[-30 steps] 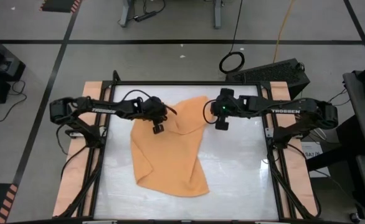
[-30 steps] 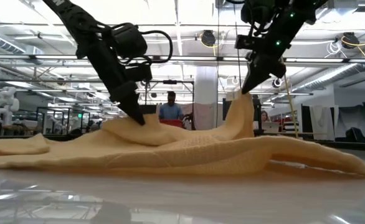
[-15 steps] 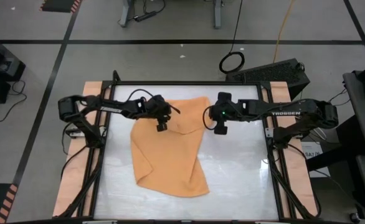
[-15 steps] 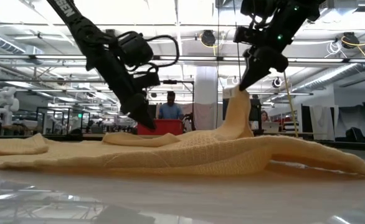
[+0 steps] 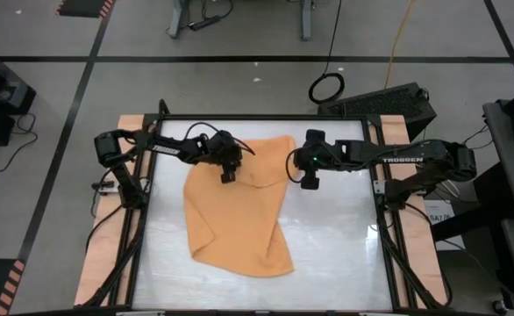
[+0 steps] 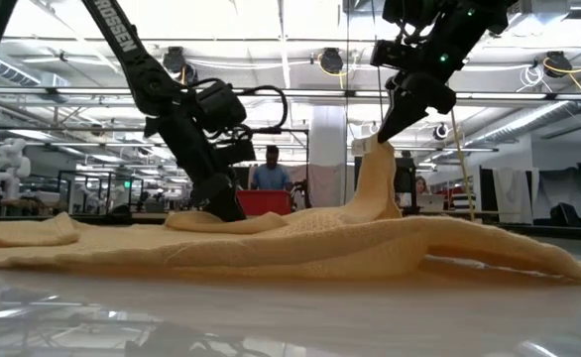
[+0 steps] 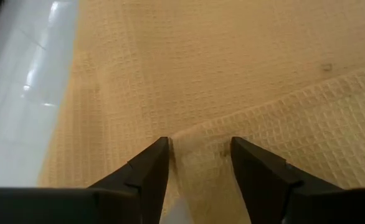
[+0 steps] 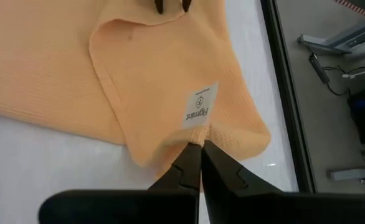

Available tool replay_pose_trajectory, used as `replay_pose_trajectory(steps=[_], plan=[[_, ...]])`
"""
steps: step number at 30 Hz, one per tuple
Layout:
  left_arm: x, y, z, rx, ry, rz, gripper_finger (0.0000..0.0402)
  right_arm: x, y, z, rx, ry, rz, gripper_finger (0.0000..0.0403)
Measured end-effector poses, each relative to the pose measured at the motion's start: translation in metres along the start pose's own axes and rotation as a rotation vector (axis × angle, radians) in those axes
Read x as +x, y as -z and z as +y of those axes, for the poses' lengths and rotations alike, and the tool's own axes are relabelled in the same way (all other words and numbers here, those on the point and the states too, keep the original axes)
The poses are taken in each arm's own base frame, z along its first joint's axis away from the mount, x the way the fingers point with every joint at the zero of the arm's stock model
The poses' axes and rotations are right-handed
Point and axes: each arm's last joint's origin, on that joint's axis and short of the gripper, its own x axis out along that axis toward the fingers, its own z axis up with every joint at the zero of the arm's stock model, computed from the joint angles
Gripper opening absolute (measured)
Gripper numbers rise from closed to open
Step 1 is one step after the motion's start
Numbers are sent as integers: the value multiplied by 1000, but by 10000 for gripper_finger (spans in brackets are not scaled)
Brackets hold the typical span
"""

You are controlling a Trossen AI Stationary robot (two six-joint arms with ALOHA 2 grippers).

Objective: Roll towel
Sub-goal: Roll the yellow towel

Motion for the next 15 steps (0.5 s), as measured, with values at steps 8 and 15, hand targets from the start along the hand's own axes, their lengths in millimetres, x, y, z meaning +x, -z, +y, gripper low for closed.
replay_pose_trajectory(steps=[8,15], plan=[[-3,-5,-5,55,-19,-14,70,0,0,0,-2,0,0,0],[-2,-3,-8,33,-6,10,8,0,0,0,0,-1,0,0]])
